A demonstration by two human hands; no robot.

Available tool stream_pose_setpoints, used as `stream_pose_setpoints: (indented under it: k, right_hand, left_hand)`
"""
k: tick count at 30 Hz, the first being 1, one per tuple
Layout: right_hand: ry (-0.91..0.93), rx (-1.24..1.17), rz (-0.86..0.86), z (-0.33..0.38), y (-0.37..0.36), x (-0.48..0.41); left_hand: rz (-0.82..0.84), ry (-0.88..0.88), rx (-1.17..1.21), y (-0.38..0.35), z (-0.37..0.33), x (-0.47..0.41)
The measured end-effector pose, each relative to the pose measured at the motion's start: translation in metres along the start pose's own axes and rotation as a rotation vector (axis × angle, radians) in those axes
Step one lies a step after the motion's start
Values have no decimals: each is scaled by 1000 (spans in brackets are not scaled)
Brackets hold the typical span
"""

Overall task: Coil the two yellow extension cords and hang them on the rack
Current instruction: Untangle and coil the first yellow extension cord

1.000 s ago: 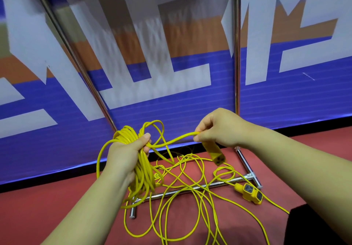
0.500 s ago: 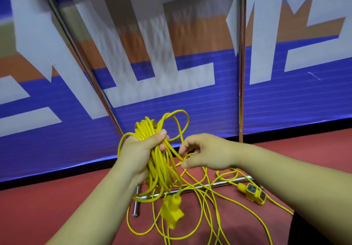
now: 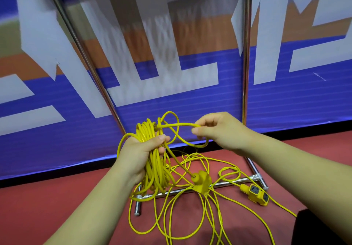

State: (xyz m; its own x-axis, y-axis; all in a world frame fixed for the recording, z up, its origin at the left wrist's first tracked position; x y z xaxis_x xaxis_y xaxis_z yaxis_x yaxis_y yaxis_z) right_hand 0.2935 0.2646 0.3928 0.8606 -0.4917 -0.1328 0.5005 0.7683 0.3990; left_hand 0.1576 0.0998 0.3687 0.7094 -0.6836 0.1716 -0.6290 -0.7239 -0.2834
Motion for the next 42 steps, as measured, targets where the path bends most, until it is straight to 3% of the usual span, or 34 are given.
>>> stream_pose_setpoints:
  k: [6, 9, 16, 21, 24, 30, 33, 39, 42]
  right_hand:
    - [-26, 63, 314, -1, -37, 13]
    - [-45, 136, 372, -1, -43, 20]
    - [-58, 225, 295, -4, -47, 18]
    - [-160, -115, 124, -3, -29, 13]
    - [-203, -311, 129, -1, -34, 14]
    - [-293, -285, 79, -7, -40, 11]
    - [-289, -214, 92, -4, -35, 10]
    - [-407, -426, 108, -14, -8, 13]
    - [-488, -331, 153, -32, -2, 17]
  left_hand:
    - [45, 24, 15, -11, 5, 2]
    - [86, 24, 34, -18, 4, 5]
    - [136, 74, 84, -33, 7, 13]
    - [187, 47, 4, -43, 7, 16]
    - [203, 11, -98, -47, 5, 18]
    - [183, 20, -190, -46, 9, 18]
    - [120, 10, -181, -39, 9, 14]
    - [-107, 30, -98, 3, 7, -4]
    - [-141, 39, -91, 19, 7, -7]
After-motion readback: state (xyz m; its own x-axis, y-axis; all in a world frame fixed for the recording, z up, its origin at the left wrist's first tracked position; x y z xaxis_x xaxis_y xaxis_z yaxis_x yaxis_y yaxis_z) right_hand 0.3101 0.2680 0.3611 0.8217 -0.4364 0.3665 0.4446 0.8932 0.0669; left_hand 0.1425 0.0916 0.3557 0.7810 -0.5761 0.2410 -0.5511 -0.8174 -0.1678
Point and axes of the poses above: each hand's wrist, its own x-axis away from the middle knuckle, its own y-axis out of the back of the hand, z = x × y, the point moved 10 cm from there along -x, towards the middle knuckle, and after that the axes turned 12 degrees about x, right-handed, at the moved point
